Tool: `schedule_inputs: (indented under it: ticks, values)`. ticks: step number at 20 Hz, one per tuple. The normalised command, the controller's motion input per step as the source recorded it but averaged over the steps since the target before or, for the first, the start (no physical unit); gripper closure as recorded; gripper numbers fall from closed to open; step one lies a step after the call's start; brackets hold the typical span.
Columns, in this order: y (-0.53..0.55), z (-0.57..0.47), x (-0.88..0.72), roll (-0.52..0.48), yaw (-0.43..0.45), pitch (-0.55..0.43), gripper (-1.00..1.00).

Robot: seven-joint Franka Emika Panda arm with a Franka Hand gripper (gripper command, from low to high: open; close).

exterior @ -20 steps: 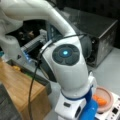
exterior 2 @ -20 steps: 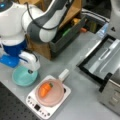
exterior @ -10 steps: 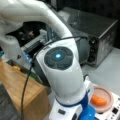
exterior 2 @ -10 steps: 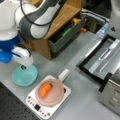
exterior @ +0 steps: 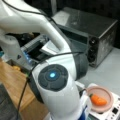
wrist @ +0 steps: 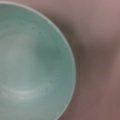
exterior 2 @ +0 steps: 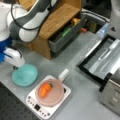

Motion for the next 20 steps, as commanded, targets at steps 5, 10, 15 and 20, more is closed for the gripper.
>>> schedule_inputs:
  ticks: [5,10,15,20]
  values:
    - [-0.22,0.1,0.27,0.027,0.019,0.277,-1.0]
    - [-0.06,0.07,0.11,0.046,0.009,0.236,-1.0]
    - [-0.03,-0.01,0.1,0.014,0.014,0.187,-1.0]
    - [0.02,-0.09,0.05,0.021,0.046,0.156,-1.0]
